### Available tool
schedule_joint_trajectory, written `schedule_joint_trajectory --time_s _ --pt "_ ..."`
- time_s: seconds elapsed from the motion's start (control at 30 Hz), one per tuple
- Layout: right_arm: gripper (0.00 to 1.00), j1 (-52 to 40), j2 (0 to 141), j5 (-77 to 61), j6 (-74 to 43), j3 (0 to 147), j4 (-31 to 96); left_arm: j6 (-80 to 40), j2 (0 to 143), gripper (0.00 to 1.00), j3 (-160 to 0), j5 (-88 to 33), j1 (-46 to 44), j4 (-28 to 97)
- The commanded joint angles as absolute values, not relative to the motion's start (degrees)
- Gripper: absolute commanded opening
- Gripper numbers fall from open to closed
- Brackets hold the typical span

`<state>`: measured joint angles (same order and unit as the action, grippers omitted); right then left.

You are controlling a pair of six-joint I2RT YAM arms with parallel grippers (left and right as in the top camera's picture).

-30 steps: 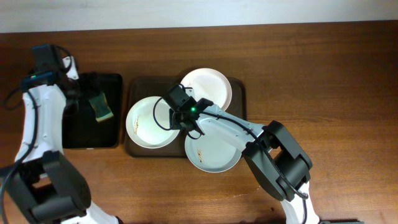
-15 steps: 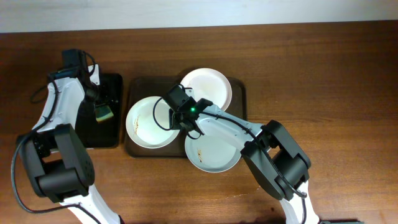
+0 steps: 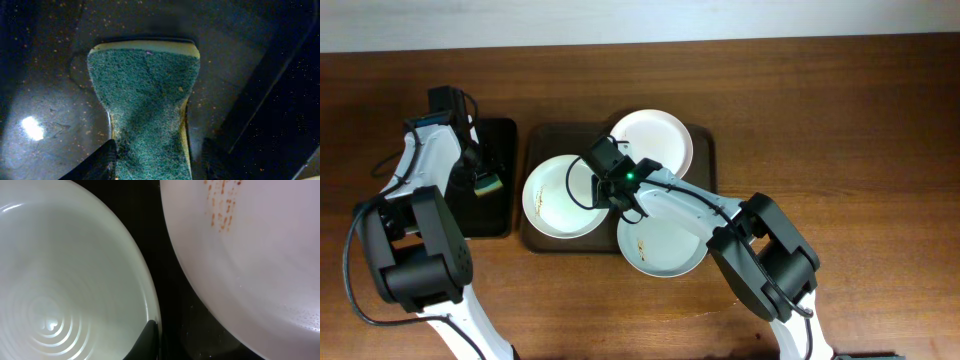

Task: Clean dirty plates on tray and stack at the side
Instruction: 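Lift the sponge with the left gripper and bring it over the white plate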

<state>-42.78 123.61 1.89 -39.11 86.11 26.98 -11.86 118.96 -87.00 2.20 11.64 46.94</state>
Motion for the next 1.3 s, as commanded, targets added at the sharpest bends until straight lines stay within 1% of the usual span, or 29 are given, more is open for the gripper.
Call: schedule_joint_trajectory --time_s 0.0,0.07,0.1,0.2,0.33,0.4,0.5,0.6,0.7,0.83,1.0,1.1,1.27 --pt "0.05 -43.05 125.75 0.49 -39.48 86.56 27.62 -12.82 121.91 0.5 -87.9 3.05 11.81 46.41" --pt "0.05 -43.05 125.75 0.47 -39.48 86.56 27.62 -12.82 122.37 0.31 -87.9 3.03 11.81 46.24" --pt "0.05 -43.05 125.75 0.47 -39.48 86.56 27.62 -12.82 122.37 0.29 -87.9 3.03 11.81 46.09" --pt "0.05 -43.05 125.75 0.45 -39.48 86.56 27.59 -12.8 122.34 0.01 -87.92 2.76 11.81 45.6" --pt "0.05 -43.05 125.73 -0.97 -39.48 86.56 27.62 -10.24 121.34 0.01 -94.39 0.93 11.77 53.39" --pt "0.05 -42.94 125.73 -1.8 -39.46 86.59 27.62 -5.43 121.16 0.01 -101.1 -1.69 11.77 59.68" --pt "0.04 -42.02 125.73 -4.16 -39.46 86.59 27.66 3.55 121.16 0.01 -110.15 -9.34 11.7 68.58" --pt "0.04 -39.88 125.71 -7.35 -39.46 86.59 28.75 7.03 121.16 0.01 -115.15 -12.91 11.53 75.24" --pt "0.04 -38.11 124.84 -8.56 -39.0 86.59 29.89 7.03 121.16 0.01 -115.5 -12.88 10.81 78.76" --pt "0.04 -37.98 122.58 -9.23 -34.3 86.61 30.0 7.01 121.16 0.01 -115.5 -12.91 10.13 81.08" --pt "0.04 -37.45 122.54 -8.78 -34.83 86.61 31.99 6.98 121.16 0.01 -115.48 -12.95 9.21 81.69" --pt "0.04 -36.97 122.54 -7.84 -34.83 86.61 32.18 6.98 121.16 0.01 -114.72 -12.88 6.87 82.63" --pt "0.04 -36.93 122.56 -7.11 -34.98 86.59 32.08 2.11 121.16 0.01 -106.32 -12.23 2.22 80.34"
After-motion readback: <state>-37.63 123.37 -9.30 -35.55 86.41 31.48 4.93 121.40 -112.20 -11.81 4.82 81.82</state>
